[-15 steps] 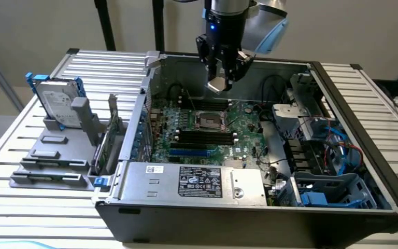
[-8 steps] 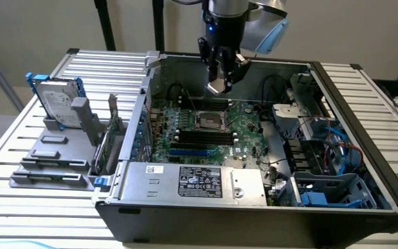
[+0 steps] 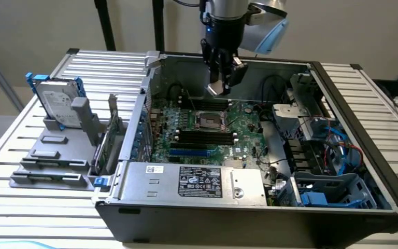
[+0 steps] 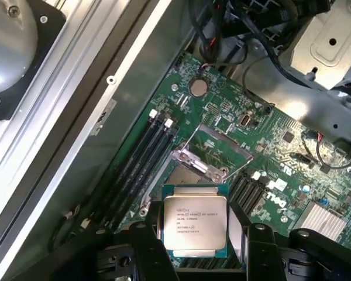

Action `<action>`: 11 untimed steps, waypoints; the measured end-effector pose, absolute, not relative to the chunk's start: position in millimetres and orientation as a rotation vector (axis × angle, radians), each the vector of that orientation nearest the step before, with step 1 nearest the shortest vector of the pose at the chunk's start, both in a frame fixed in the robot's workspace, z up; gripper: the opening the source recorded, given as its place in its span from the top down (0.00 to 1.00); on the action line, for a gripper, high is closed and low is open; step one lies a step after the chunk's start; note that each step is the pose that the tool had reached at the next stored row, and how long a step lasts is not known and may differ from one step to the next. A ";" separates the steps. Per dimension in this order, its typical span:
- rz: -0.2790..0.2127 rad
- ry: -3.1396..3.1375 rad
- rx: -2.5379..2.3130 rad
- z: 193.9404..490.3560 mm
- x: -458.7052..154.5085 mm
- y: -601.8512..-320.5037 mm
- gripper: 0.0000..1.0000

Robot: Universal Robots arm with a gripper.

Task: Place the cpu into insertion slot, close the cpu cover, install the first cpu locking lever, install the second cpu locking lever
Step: 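Place the cpu into insertion slot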

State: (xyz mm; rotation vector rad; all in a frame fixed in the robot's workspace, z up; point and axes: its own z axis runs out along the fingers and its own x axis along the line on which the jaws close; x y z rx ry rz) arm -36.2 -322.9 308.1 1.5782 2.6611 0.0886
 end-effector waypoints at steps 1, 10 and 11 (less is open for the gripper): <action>0.087 2.646 1.603 307.5 -36.2 -322.9 0.46; 0.057 2.553 1.788 304.1 -36.2 -322.9 0.46; 0.051 2.546 1.806 303.8 -36.2 -322.9 0.46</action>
